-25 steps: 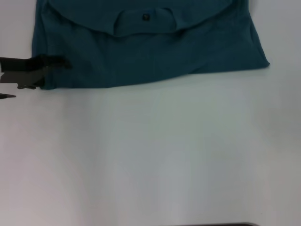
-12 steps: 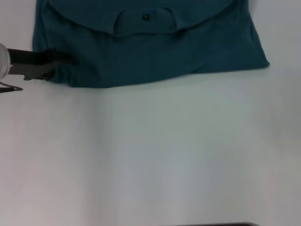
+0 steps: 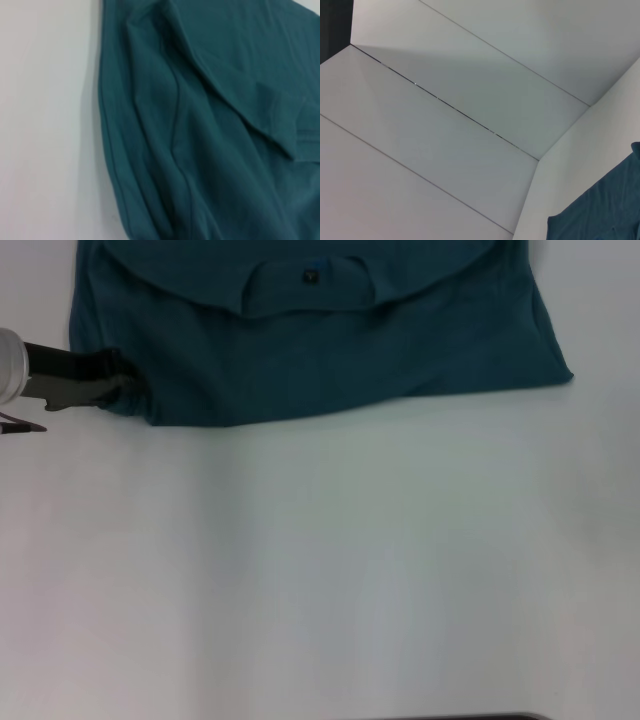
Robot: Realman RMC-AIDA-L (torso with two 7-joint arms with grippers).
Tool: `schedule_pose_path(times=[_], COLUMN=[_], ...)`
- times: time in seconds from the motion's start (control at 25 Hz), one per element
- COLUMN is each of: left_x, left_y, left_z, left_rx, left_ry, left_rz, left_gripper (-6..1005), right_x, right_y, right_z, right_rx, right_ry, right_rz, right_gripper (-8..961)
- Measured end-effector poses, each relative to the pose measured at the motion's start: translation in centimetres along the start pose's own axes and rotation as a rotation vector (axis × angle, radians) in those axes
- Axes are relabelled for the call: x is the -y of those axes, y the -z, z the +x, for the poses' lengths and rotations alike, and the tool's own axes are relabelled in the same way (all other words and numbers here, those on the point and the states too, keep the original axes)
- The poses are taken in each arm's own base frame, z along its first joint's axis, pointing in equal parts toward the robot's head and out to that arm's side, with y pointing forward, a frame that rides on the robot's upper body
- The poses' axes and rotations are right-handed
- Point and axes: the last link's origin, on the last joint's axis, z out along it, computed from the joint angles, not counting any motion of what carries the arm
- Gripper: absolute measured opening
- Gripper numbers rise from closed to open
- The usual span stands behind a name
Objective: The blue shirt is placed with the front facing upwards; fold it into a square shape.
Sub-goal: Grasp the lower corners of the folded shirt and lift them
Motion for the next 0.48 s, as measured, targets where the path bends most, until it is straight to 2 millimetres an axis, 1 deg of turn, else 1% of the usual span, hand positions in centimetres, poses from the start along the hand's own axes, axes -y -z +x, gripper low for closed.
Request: schedule_pose_path(times=[0.4,0.48], left_x=[-0.36,-0.5], left_y=[0.14,0.14], left_z=[0.32,0.32], left_rx=[-0.004,0.0], left_ry=[-0.023,-0.028], left_rz=[0.018,0.016], left_gripper=[212,126], right_x=[0.01,0.03], right_y=[0.02,0.03], right_z=[-0.06,-0.18], right_rx=[-0.01,-0.033], right_ry=[-0.001,-0.002], right_rz=[0.005,0.015], right_gripper=[852,851])
